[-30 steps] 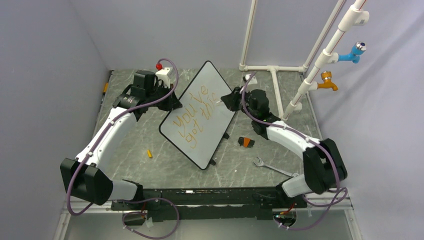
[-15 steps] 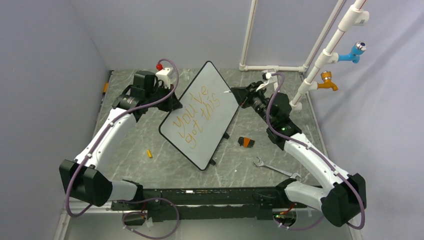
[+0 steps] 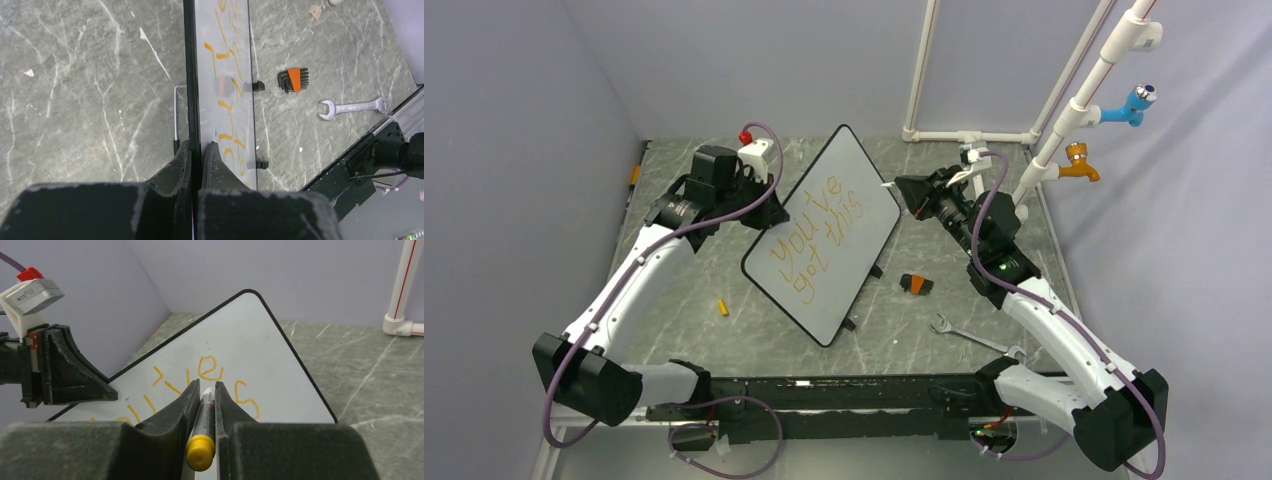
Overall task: Write a sentence on the whiteboard
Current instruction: Move the whiteboard to the center of the board.
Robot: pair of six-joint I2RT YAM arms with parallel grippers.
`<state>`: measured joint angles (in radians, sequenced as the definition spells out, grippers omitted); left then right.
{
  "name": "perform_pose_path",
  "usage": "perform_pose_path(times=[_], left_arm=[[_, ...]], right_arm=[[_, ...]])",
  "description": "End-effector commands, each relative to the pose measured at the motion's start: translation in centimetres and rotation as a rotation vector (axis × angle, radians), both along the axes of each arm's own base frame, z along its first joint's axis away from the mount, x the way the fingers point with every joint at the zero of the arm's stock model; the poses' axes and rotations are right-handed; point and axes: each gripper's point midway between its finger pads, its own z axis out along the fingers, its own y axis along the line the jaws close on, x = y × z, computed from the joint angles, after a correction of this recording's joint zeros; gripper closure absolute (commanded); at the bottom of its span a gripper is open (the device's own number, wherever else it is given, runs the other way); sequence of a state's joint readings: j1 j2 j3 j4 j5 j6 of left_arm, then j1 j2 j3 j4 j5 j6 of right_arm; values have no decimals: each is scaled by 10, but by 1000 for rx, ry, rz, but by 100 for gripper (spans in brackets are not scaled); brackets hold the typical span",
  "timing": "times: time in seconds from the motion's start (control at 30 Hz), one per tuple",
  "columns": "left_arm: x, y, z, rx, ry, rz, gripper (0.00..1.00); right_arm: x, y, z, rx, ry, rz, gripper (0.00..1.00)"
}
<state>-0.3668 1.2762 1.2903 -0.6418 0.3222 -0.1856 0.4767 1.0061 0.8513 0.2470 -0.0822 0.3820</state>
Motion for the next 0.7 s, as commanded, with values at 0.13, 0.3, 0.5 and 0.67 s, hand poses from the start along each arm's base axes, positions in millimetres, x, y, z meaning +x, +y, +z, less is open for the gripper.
perform_pose_path(times=[0.13,0.3,0.5,0.67], left_arm=[[-15,31,-18,144,-28,38,100],[-27,36,-38,137,8,60,100],[-34,39,-60,149,57,71,100],[-32,45,-69,194,57,76,96]], right_arm=[[-1,-2,3,-2,-19,-7,100],[1,-1,-2,-1,-6,-6,100],[3,3,-6,-1,3,5,100],[4,5,-6,-4,6,9,100]])
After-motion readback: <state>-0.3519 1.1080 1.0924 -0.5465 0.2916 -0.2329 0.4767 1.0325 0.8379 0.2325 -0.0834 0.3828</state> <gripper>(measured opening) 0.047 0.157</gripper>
